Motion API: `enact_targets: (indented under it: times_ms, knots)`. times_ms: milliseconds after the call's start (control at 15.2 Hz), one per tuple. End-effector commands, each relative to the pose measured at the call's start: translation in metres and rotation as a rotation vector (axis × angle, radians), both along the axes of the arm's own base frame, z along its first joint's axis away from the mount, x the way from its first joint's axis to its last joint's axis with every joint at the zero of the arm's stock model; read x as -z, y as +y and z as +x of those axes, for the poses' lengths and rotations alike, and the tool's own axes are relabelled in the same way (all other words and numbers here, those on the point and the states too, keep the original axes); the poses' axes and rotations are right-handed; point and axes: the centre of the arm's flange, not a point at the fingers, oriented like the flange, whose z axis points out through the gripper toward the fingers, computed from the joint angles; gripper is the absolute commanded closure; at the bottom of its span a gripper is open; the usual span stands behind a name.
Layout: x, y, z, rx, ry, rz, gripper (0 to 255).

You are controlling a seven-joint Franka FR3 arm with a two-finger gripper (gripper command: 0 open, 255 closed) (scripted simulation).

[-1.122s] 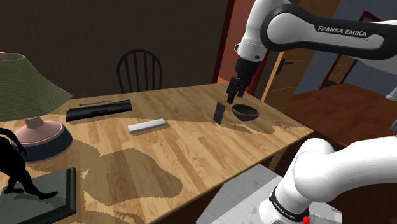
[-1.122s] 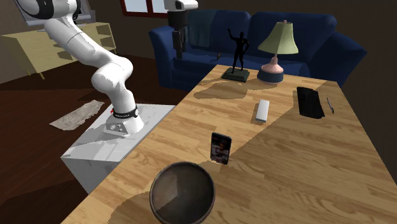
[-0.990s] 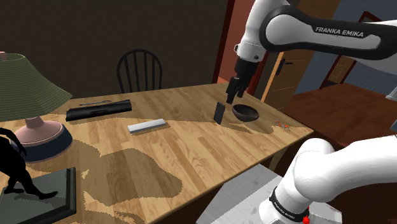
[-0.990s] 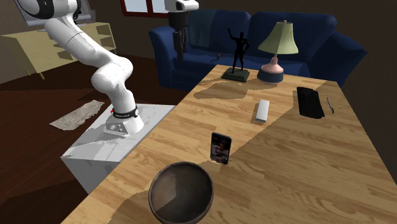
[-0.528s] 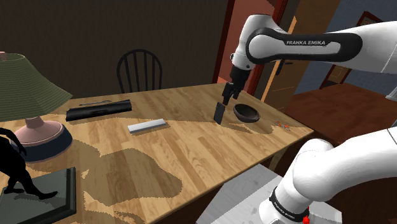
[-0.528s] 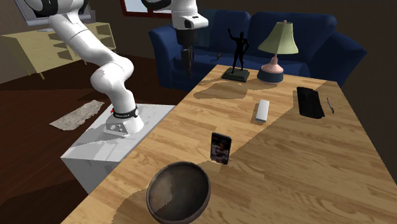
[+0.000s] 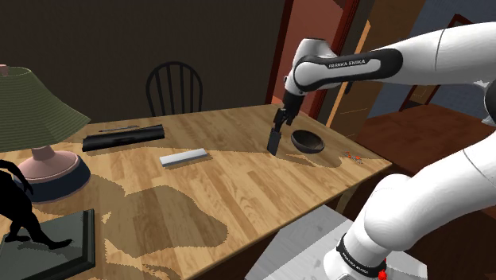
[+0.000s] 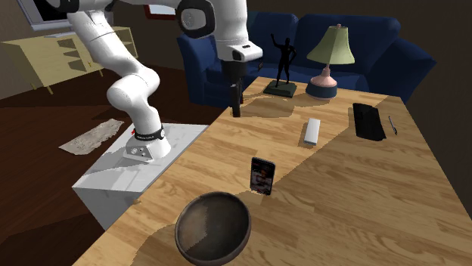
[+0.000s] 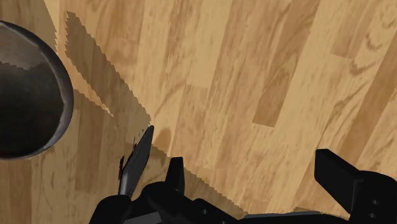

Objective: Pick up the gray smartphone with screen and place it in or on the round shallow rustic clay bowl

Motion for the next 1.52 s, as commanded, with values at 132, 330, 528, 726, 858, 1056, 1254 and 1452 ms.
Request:
enact_targets:
  times_ms: [132, 330, 528, 726, 858, 1056, 1254, 1452]
  knots:
    - [0.025, -0.041, 0.023, 0.012, -0.015, -0.012, 0]
    - [0.044, -0.07, 0.04, 0.021, -0.026, -0.02, 0]
    - [0.061, -0.099, 0.056, 0.031, -0.036, -0.028, 0]
    - [0.079, -0.128, 0.073, 0.04, -0.046, -0.036, 0]
    - [0.085, -0.131, 0.075, 0.041, -0.047, -0.036, 0]
    - [0.101, -0.132, 0.077, 0.041, -0.047, -0.036, 0]
    - [0.119, -0.133, 0.079, 0.041, -0.047, -0.036, 0]
    - [0.119, -0.133, 0.079, 0.041, -0.047, -0.036, 0]
